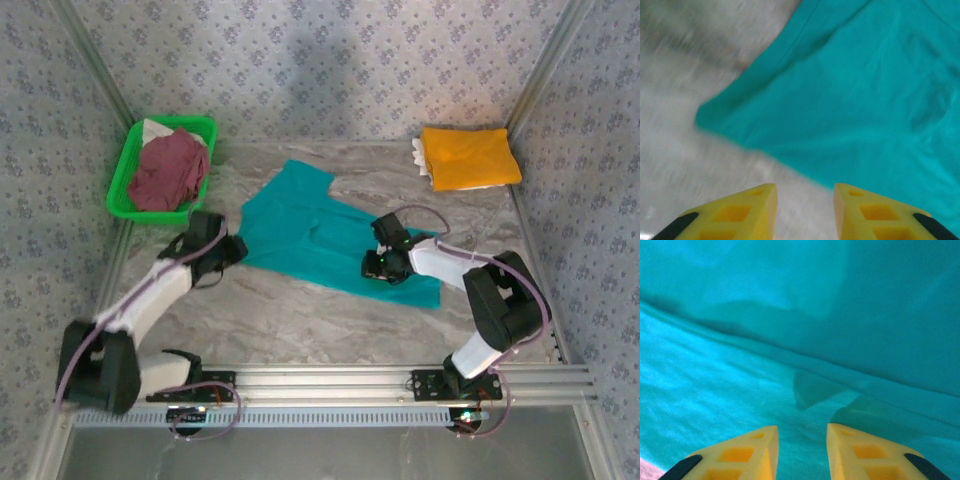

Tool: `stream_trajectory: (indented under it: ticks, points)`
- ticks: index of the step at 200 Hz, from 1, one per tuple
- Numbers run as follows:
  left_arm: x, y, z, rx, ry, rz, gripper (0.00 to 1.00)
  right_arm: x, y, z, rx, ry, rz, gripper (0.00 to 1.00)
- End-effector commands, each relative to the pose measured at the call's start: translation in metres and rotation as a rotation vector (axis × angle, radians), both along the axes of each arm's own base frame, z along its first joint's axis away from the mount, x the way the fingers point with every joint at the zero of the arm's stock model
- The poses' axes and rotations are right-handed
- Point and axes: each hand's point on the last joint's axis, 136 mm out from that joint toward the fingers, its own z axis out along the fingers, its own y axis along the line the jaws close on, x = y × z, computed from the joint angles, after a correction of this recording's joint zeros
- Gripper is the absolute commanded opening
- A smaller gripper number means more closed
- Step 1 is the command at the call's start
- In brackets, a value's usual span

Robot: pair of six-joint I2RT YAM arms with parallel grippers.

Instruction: Fold and stack the t-shirts

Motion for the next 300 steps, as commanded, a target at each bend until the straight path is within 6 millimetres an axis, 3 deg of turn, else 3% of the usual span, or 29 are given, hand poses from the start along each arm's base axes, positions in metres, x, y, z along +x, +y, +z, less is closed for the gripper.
stream_trajectory:
  ticks: [1,18,36,63,85,116,153,174,189,217,241,274,300]
  points:
    - [0.052,-0.021,0.002,0.009,-0.049,-0.117,0.33,0.025,-0.035,0.028,0.010,-0.039,-0.168,0.35]
    - [0.075,-0.026,-0.014,0.016,-0.006,-0.118,0.33,0.037,-0.063,0.048,0.012,-0.081,-0.254,0.38]
    - [0.083,-0.022,-0.036,-0.006,0.048,-0.077,0.33,0.047,-0.101,0.062,-0.009,-0.123,-0.320,0.42]
    - [0.075,-0.014,-0.066,-0.036,0.116,-0.032,0.33,0.056,-0.144,0.063,0.019,-0.095,-0.408,0.46]
    - [0.055,-0.006,-0.084,-0.030,0.162,0.000,0.33,0.065,-0.158,0.060,0.015,-0.082,-0.400,0.50]
    - [0.016,0.005,-0.100,-0.039,0.227,0.057,0.32,0.081,-0.129,0.061,0.044,-0.079,-0.258,0.49]
    - [-0.042,0.013,-0.107,-0.036,0.306,0.094,0.31,0.094,-0.069,0.076,0.013,-0.198,-0.031,0.48]
    - [-0.070,0.012,-0.095,-0.045,0.307,0.103,0.31,0.099,-0.054,0.078,0.014,-0.197,0.003,0.47]
    - [-0.078,0.013,-0.078,-0.012,0.276,0.098,0.32,0.104,-0.051,0.080,0.037,-0.208,-0.010,0.47]
    - [-0.047,0.012,-0.011,0.021,0.071,0.045,0.35,0.113,-0.054,0.085,0.045,-0.242,-0.047,0.47]
    - [0.014,0.005,0.048,0.102,-0.072,-0.045,0.40,0.119,-0.056,0.091,0.062,-0.267,-0.082,0.48]
    - [0.110,-0.007,0.074,0.170,-0.081,-0.125,0.48,0.117,-0.079,0.091,0.077,-0.249,-0.169,0.48]
    - [0.172,-0.019,0.055,0.208,-0.020,-0.167,0.52,0.105,-0.089,0.095,0.090,-0.269,-0.188,0.49]
